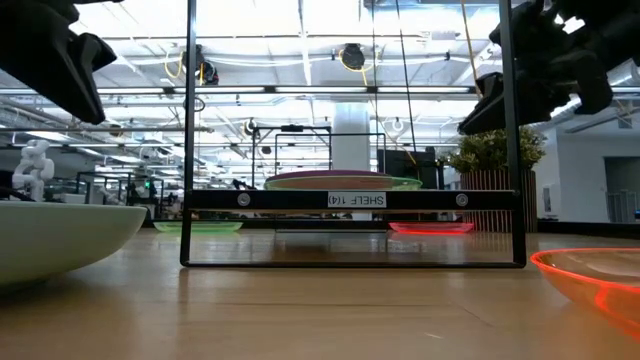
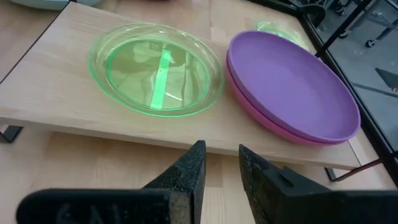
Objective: Place and stack plates onto a shelf
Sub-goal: Stack the green plate on top of the green plate on the shelf
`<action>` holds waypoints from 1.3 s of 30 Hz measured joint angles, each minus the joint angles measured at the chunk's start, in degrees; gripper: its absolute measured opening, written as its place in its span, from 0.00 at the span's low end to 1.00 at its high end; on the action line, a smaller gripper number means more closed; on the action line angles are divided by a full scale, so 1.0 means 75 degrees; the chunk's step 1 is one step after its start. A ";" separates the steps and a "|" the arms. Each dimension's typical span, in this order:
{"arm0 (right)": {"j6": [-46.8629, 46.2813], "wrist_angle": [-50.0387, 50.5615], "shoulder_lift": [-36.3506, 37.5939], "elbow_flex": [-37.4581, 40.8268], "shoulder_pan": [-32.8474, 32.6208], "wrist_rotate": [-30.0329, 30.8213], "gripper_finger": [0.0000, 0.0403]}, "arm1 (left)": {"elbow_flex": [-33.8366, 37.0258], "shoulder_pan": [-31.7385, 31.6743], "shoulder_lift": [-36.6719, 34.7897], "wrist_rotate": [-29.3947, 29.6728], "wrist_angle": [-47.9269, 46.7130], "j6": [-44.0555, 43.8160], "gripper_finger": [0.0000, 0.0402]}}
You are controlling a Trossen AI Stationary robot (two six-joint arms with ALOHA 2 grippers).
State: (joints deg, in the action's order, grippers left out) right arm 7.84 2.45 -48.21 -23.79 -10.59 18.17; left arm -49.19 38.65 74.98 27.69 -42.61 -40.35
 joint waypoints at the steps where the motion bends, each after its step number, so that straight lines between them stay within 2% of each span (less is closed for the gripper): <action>1: -0.0005 0.0001 0.0000 0.0000 0.0000 0.0000 0.20 | 0.0000 0.0015 0.0000 0.0008 -0.0064 -0.0068 0.16; 8: -0.0391 0.0084 0.0000 0.0000 0.0000 -0.0026 0.20 | 0.0000 0.0013 0.0000 0.0074 -0.0075 -0.0046 0.16; 15: -0.1041 0.0539 -0.0003 0.0000 -0.0003 -0.0050 0.20 | 0.0000 -0.0262 0.0000 0.1196 -0.0178 0.0718 0.16; 20: -0.1367 0.0707 -0.0003 0.0000 -0.0003 -0.0058 0.20 | 0.0087 -0.0922 0.0000 0.1409 -0.0362 0.1325 0.16; 27: -0.1998 0.1015 -0.0003 0.0000 -0.0003 -0.0090 0.20 | 0.1100 -0.1969 0.0006 0.1401 -0.0052 0.2046 0.16; 33: -0.2320 0.1021 -0.0003 0.0000 -0.0003 -0.0090 0.20 | 0.1646 -0.2709 0.0006 0.1480 0.0121 0.2243 0.16; 39: -0.2350 0.1019 -0.0003 0.0000 -0.0003 -0.0074 0.20 | 0.1743 -0.3241 0.0006 0.1503 0.0150 0.2426 0.16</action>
State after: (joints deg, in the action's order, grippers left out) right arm -9.78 10.10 -48.23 -23.79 -10.61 17.62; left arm -36.12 14.34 75.02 38.96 -41.49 -22.16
